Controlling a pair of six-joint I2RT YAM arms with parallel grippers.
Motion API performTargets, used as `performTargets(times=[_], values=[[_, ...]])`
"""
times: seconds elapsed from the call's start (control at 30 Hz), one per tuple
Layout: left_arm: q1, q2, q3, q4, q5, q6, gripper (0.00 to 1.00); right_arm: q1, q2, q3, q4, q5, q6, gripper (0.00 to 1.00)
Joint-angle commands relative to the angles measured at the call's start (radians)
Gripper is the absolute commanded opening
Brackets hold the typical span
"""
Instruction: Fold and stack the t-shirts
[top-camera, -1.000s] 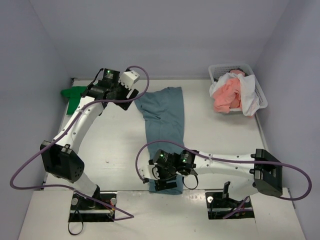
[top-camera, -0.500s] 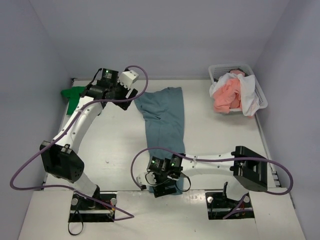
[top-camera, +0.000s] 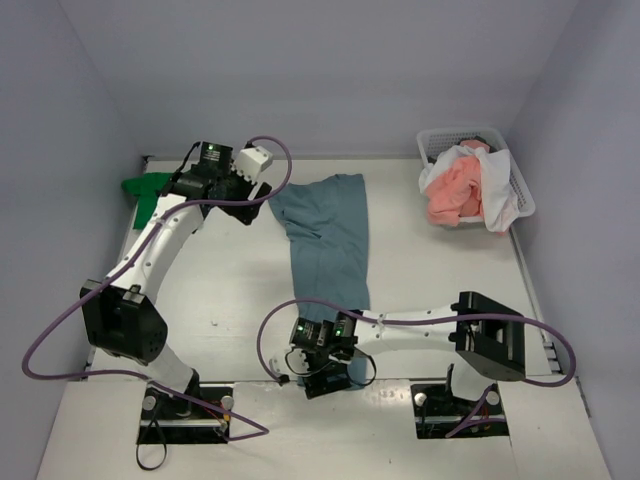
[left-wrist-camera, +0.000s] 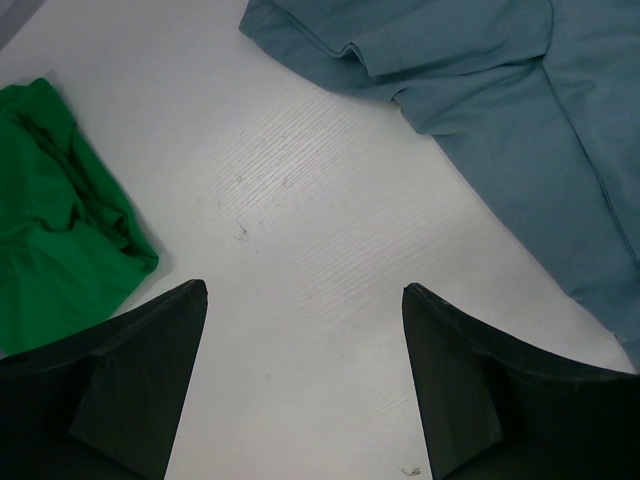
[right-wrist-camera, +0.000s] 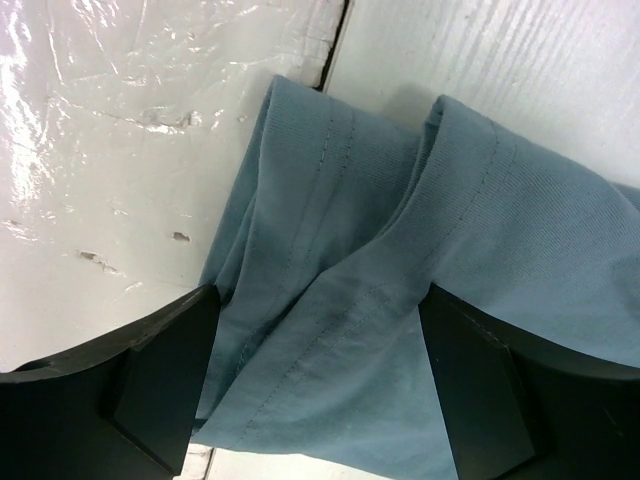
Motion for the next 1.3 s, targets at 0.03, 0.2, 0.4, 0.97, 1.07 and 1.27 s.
performTargets(times=[0.03,0.2,0.4,0.97,1.07,1.27], values=[[0.014,-0.057,-0.004,0.066,0.03,-0.007,0.73,0.04,0.019,0.027,-0.018,-0.018,0.029,0.78],[0.025,-0.057,-0.007,0.066,0.047,-0.011,0.73,0.049,0.048,0.027,-0.009,-0.038,0.032,0.74],[0.031,-0.057,-0.013,0.072,0.06,-0.011,0.73,0.051,0.08,0.027,-0.001,-0.043,0.043,0.49],[0.06,-0.045,-0.038,0.091,0.086,-0.013,0.73,0.014,0.005,0.052,-0.01,0.031,-0.006,0.0],[0.068,-0.045,-0.041,0.095,0.09,-0.014,0.73,0.002,-0.029,0.072,-0.018,0.046,-0.034,0.0],[0.073,-0.046,-0.049,0.098,0.093,-0.013,0.73,-0.069,-0.069,0.132,-0.047,0.038,-0.092,0.0]])
